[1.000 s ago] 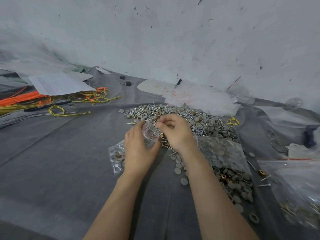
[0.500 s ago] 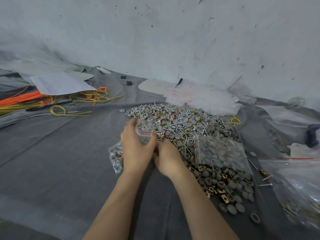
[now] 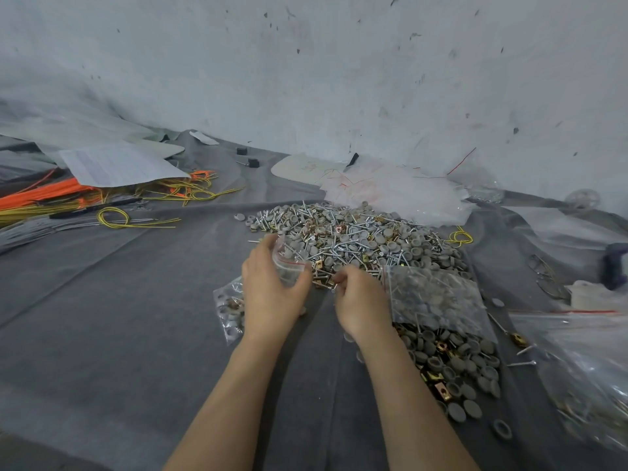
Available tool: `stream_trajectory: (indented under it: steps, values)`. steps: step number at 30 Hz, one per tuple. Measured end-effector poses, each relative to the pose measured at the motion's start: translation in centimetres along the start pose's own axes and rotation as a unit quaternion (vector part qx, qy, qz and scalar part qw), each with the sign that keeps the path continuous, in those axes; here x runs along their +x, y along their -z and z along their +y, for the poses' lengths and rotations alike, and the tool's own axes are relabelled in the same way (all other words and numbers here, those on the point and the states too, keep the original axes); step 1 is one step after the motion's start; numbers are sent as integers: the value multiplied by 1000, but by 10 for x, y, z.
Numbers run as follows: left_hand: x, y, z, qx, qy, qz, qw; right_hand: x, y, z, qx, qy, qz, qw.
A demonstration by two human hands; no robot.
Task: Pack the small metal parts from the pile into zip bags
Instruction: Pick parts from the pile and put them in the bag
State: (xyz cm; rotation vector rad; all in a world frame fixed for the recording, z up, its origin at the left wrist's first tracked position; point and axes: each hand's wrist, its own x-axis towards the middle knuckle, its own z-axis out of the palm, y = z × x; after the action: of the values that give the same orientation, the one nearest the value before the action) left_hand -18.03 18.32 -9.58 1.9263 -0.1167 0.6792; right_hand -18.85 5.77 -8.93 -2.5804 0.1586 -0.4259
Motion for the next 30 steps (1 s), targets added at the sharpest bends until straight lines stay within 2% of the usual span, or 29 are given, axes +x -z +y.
stream_trajectory:
  steps: [3,5,8,14,16,17,19,21,24,26,29,30]
  values:
    - [4,1,1,-51,41,45,997,5,-3,2,-26,18,47,998]
    - [5,2,1,-70,52,59,994,8,-8,-3,-59,36,27,997]
    - [4,2,1,-70,52,59,994,11,-16,-14,-127,16,-34,991]
    - [2,2,2,-40,32,47,998,11,-13,-14,-167,-2,-24,986]
    - [1,2,1,-14,21,27,999,9,-8,-12,-123,-7,3,992]
    - [0,1,1,2,10,12,1000,9,-4,-11,-66,-7,31,997]
    - [-1,0,0,40,-13,-23,999,9,6,-14,110,-1,74,991]
    - [0,-2,-1,72,-23,-44,996,9,18,-22,251,17,60,966]
    - [0,-1,-2,80,-25,-59,995,14,27,-37,285,48,-48,956]
    - [-1,0,-2,69,-25,-58,996,16,26,-43,298,57,-76,950]
    - [-1,1,-1,37,-9,-32,999,17,23,-36,340,31,31,940]
    - [-1,1,0,28,-4,-23,999,17,20,-30,313,19,59,948]
